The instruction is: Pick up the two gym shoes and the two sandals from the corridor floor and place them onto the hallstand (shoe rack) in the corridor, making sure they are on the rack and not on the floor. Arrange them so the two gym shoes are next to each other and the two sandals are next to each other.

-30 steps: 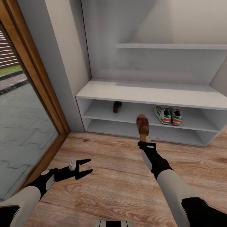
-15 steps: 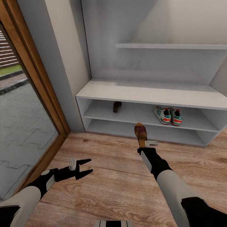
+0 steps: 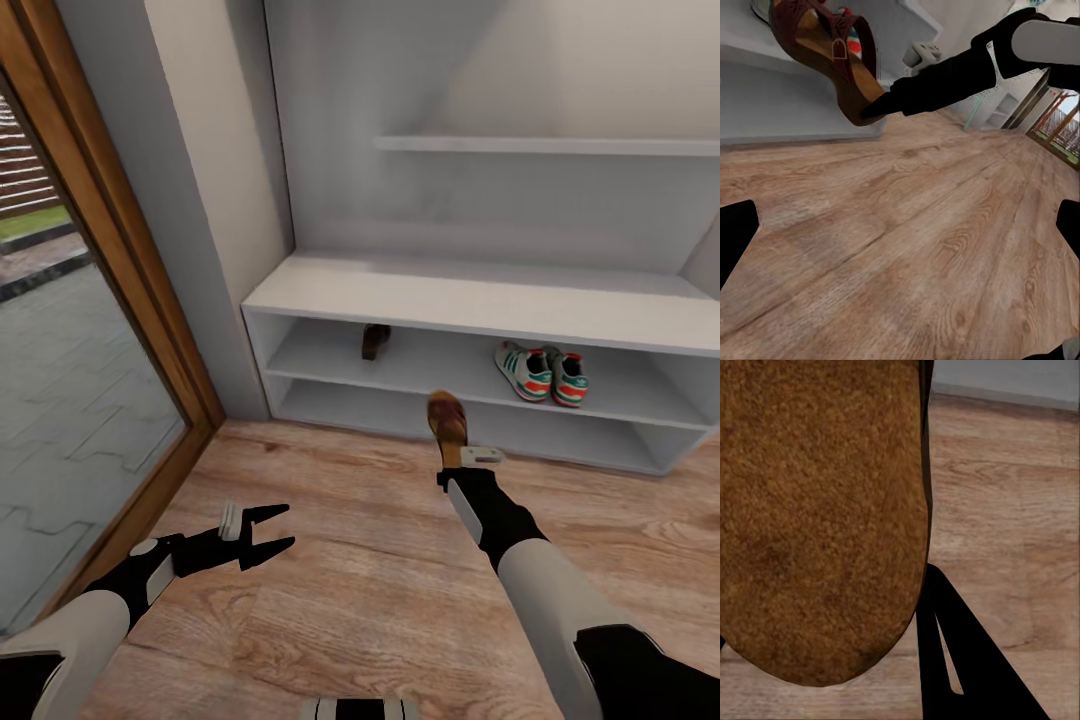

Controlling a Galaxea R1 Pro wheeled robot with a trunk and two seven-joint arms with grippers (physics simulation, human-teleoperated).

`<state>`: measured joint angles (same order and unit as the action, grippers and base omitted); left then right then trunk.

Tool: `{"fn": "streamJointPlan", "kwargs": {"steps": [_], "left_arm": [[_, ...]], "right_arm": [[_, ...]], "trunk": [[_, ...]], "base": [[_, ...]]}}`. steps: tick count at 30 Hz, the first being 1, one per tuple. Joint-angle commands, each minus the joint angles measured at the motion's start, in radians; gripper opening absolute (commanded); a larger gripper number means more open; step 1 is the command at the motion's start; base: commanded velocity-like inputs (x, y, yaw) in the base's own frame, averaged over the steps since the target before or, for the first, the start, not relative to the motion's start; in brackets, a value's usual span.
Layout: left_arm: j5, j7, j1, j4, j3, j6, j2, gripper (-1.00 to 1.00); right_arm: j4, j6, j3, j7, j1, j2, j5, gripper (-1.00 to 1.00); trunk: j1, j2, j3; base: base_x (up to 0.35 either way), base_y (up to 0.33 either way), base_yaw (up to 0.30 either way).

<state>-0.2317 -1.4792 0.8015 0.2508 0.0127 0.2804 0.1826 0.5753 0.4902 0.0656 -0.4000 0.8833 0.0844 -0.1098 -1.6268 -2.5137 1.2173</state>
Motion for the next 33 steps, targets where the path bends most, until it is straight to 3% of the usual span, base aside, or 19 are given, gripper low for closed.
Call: {"fn": "streamJointPlan", "kwargs": {"steps": [1, 10, 33], "left_arm": [[-0.001, -0.003, 0.001, -0.001, 0.001, 0.006, 0.000, 1.00], [-0.001, -0.003, 0.001, -0.001, 0.001, 0.006, 0.000, 1.00], [-0.002, -0.004, 0.001, -0.001, 0.001, 0.006, -0.001, 1.00]], "right_arm": [[0.001, 0.004, 0.007, -0.011, 0.000, -0.001, -0.013, -1.00], [0.001, 0.004, 0.007, -0.011, 0.000, -0.002, -0.013, -1.00], [-0.001, 0.004, 0.007, -0.011, -0.001, -0.003, -0.015, -1.00]], "trunk": [[0.000, 0.000, 0.002], [0.000, 0.000, 0.011], [0.000, 0.000, 0.011]], "base": [[0.233, -0.200, 0.174], [0.061, -0.046, 0.170], [0.151, 0.051, 0.005]]}}
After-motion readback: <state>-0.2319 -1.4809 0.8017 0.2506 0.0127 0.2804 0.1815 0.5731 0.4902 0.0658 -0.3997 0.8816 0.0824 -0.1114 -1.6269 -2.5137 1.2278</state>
